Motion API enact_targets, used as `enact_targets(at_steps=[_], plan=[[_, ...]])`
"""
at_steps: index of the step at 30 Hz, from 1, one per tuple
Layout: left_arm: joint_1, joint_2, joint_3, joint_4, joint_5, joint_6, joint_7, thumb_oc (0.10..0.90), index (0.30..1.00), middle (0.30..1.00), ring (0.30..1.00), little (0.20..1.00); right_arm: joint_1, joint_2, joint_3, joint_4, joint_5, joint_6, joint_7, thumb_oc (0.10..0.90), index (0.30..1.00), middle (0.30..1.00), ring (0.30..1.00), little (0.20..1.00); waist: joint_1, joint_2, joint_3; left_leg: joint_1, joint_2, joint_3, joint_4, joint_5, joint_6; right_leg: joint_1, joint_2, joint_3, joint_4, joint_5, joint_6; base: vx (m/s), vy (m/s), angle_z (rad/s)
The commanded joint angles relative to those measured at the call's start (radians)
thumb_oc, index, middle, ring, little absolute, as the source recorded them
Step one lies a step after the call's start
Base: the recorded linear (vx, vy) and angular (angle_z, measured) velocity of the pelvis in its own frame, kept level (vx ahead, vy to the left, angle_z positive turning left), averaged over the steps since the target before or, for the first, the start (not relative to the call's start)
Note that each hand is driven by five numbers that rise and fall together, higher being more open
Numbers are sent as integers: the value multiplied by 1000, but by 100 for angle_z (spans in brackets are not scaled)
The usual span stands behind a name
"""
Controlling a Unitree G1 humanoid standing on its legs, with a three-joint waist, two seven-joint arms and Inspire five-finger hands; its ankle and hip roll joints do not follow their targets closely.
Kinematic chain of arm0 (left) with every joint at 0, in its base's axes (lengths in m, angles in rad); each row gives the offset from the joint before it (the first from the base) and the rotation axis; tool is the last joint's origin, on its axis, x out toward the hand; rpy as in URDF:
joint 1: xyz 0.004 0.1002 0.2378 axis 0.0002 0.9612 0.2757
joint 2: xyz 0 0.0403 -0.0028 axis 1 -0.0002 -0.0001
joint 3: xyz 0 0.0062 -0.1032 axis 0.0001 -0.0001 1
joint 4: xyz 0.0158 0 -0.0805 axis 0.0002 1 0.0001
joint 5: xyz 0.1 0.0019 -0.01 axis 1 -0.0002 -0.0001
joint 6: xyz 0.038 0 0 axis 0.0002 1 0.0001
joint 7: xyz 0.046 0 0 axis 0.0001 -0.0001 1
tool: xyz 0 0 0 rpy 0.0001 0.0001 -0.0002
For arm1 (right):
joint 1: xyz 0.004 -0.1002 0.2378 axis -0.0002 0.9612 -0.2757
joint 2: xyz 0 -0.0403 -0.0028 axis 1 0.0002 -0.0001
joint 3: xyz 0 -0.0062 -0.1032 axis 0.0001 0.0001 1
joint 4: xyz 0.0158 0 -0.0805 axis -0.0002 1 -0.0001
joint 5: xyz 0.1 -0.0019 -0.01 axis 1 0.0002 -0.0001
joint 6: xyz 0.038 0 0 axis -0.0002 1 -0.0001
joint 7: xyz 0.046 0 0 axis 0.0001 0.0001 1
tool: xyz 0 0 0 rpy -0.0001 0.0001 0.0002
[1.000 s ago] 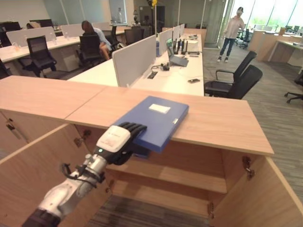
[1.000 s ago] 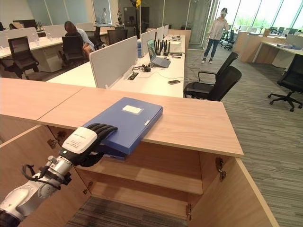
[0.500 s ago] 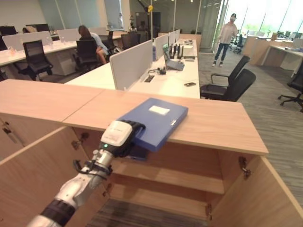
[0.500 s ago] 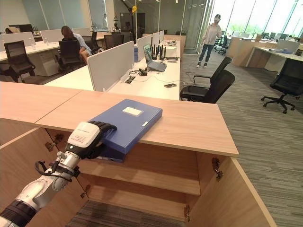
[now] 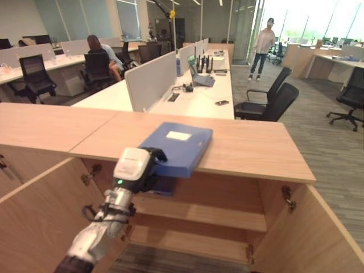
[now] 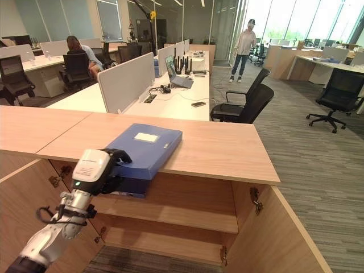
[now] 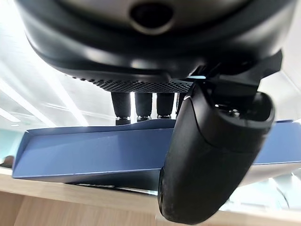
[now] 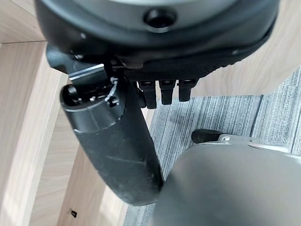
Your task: Put the empty folder in the office cabinet
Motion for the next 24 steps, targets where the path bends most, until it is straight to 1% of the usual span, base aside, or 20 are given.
enact_targets(at_steps=[1,2,3,5,7,8,9,10,11,13,14,15,16,17,18,21,22,24], plan=[[-28,9,69,-16,-120,-2,-29,400,300,300,300,300,-80,6,9,-6,6,-40,-20,800,900,900,900,900,24,-33,44,46,-36,-54,-1,-144,19,-4,-4,-39,7,-49,36,-8,1,5],[-24,11,78,-44,-141,-12,-44,400,300,300,300,300,-83,6,10,-9,6,-39,-19,800,900,900,900,900,26,-32,46,45,-36,-55,-1,-143,19,-4,-5,-41,7,-49,36,-14,1,5],[-11,16,88,-90,-188,-28,-84,400,300,300,300,300,-84,3,12,-17,7,-40,-17,800,900,900,900,900,28,-32,47,43,-37,-56,-1,-142,19,-5,-5,-42,7,-48,36,0,0,0],[23,4,103,-194,-351,-66,-192,400,300,300,300,300,-86,-2,7,-27,11,-39,-10,800,900,900,900,900,31,-28,52,39,-38,-61,-1,-139,20,-7,-6,-45,7,-45,34,-8,7,8],[66,-7,115,-298,-640,-95,-318,400,300,300,300,300,-88,-7,10,-40,21,-35,12,800,900,900,900,900,32,-20,54,42,-38,-63,-1,-146,21,-4,-5,-48,7,-50,35,-7,20,14],[89,18,156,-375,-979,-128,-447,400,300,300,300,300,-96,-19,18,-64,25,-31,48,800,900,900,900,900,33,-15,55,38,-40,-58,-1,-134,20,-8,-9,-49,7,-40,35,-17,28,13],[92,53,187,-407,-1165,-139,-510,400,300,300,300,300,-101,-24,29,-88,34,-32,76,800,900,900,900,900,34,-9,53,44,-37,-58,-1,-141,19,-2,-8,-50,7,-45,37,-12,22,8],[96,56,194,-409,-1175,-137,-518,400,300,300,300,300,-101,-23,31,-89,35,-31,77,800,900,900,900,900,33,-10,54,45,-37,-58,-1,-142,19,-2,-7,-50,7,-45,37,22,14,6],[96,84,222,-420,-1290,-141,-553,400,300,300,300,300,-106,-26,37,-102,44,-34,94,800,900,900,900,900,35,-8,54,46,-38,-57,-1,-140,18,0,-9,-50,7,-44,38,0,0,0],[94,124,247,-441,-1482,-143,-612,400,300,300,300,300,-108,-28,51,-120,52,-44,120,800,900,900,900,900,40,-7,53,47,-38,-57,-1,-139,16,1,-10,-49,7,-42,39,-3,3,-2],[91,137,257,-438,-1556,-142,-644,400,300,300,300,300,-106,-30,54,-125,55,-47,130,800,900,900,900,900,41,-8,52,48,-38,-56,-1,-139,15,2,-10,-50,7,-42,39,-2,0,-4],[87,144,256,-439,-1637,-128,-674,400,300,300,300,300,-104,-32,55,-132,58,-52,141,800,900,900,900,900,43,-8,52,48,-38,-58,-1,-137,14,3,-10,-50,7,-41,40,0,0,0],[88,147,261,-437,-1697,-129,-695,400,300,300,300,300,-100,-32,60,-135,60,-55,148,800,900,900,900,900,44,-8,51,49,-38,-58,-1,-137,13,5,-11,-49,7,-41,40,0,0,0],[67,131,243,-414,-1813,-116,-721,400,300,300,300,300,-98,-30,67,-132,68,-64,154,800,900,900,900,900,41,-9,49,46,-38,-57,-1,-135,12,5,-10,-49,7,-42,40,0,0,0],[66,131,243,-412,-1814,-117,-722,400,300,300,300,300,-98,-30,67,-132,69,-64,154,800,900,900,900,900,41,-9,49,46,-38,-57,-1,-135,12,5,-10,-49,7,-42,40,0,0,0],[36,97,202,-393,-1931,-88,-767,400,300,300,300,300,-102,-25,82,-126,69,-72,160,800,900,900,900,900,38,-10,52,45,-37,-58,-1,-133,12,5,-10,-50,7,-42,41,0,0,0],[20,64,162,-383,-1997,-59,-799,400,300,300,300,300,-103,-22,93,-124,67,-77,167,800,900,900,900,900,33,-10,53,44,-37,-58,-1,-132,12,4,-9,-47,7,-41,40,0,0,0],[13,51,126,-366,-2029,-38,-826,400,300,300,300,300,-104,-24,100,-130,64,-81,172,800,900,900,900,900,29,-10,54,43,-38,-55,-1,-132,12,3,-9,-44,7,-40,40,0,0,0]])
